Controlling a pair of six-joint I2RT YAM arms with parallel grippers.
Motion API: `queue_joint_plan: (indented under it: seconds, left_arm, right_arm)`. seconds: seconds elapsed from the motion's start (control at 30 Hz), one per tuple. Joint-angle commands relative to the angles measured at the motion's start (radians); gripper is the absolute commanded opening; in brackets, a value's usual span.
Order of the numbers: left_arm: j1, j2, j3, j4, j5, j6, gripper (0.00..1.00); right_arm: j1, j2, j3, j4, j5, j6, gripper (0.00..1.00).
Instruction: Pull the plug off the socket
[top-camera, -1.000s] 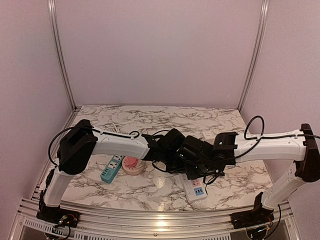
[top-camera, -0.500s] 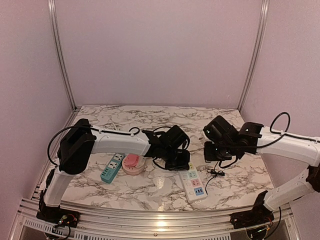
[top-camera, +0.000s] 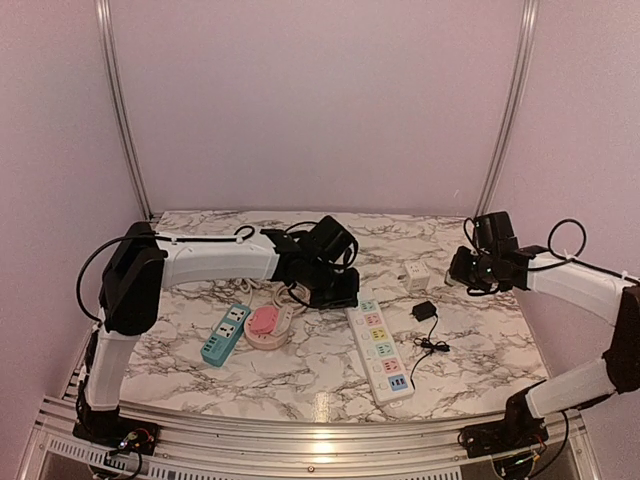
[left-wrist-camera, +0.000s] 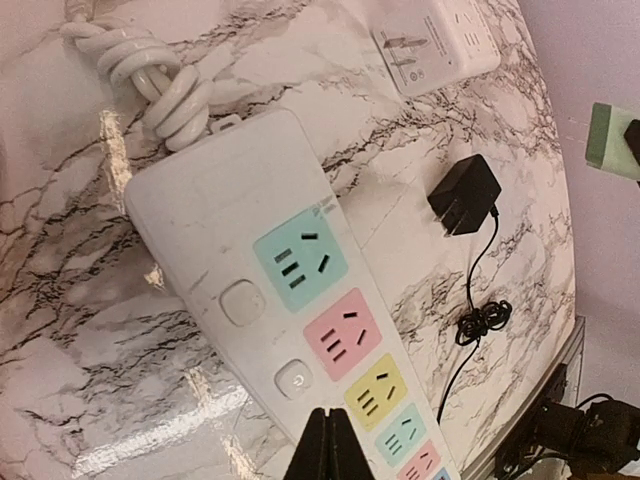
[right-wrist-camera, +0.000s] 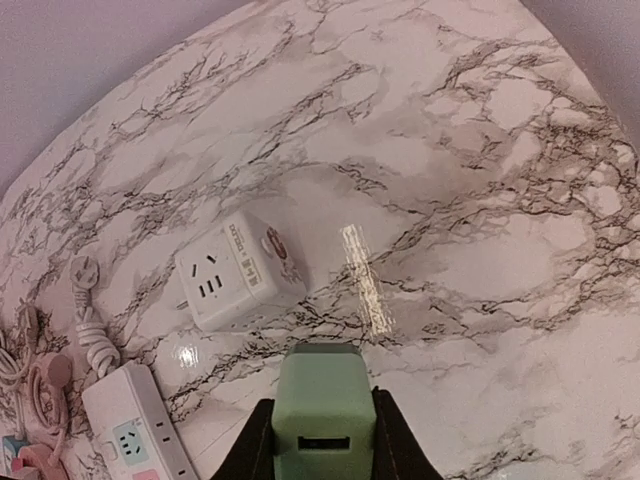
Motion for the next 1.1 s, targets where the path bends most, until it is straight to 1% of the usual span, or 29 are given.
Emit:
queue_joint_plan:
  seconds: [0.0,0.07,0.13,0.3,0.37,0.5,0.6,0.83,0.93,1.07]
  left_arm:
    - [0.05,-0.106,-0.036,-0.06,-0.029,0.043,0.0]
    - [0.066,-0.121,-0.04,-0.07,-0.029,0.051,0.0]
    - [0.08,-0.132,-0.042,-0.075,-0.027,0.055,0.0]
    - [0.104,-0.145,-0.04,-0.085,-0.014,0.062,0.0]
    - [0.108,-0.148,-0.04,-0.085,-0.007,0.063,0.0]
    - [0.114,-0.152,-0.04,-0.09,-0.004,0.064,0.0]
    - [0.119,-0.153,-0.04,-0.097,-0.005,0.067,0.0]
    - [0.122,-0.174,-0.059,-0.107,-0.013,0.07,0.0]
    - [0.124,-0.186,-0.072,-0.107,-0.017,0.07,0.0]
    - [0.126,-0.197,-0.09,-0.105,-0.021,0.07,0.0]
  right_arm:
    - [-0.128,0.081,-0.029,0.226,-0.203,-0.025,0.07]
    - [-0.177,0.132,-0.029,0.287,-0.266,-0.026,0.07]
    - [-0.2,0.183,-0.015,0.33,-0.311,-0.028,0.07]
    - [-0.224,0.285,0.027,0.352,-0.333,-0.034,0.07]
    - [-0.233,0.314,0.032,0.389,-0.34,-0.033,0.08]
    - [-0.238,0.361,0.04,0.422,-0.356,-0.033,0.13]
    - [-0.242,0.39,0.038,0.432,-0.367,-0.031,0.19]
    - [-0.253,0.419,0.015,0.456,-0.382,-0.029,0.23]
    - [-0.258,0.413,0.004,0.457,-0.379,-0.03,0.27]
    - [-0.266,0.405,-0.012,0.448,-0.374,-0.039,0.38]
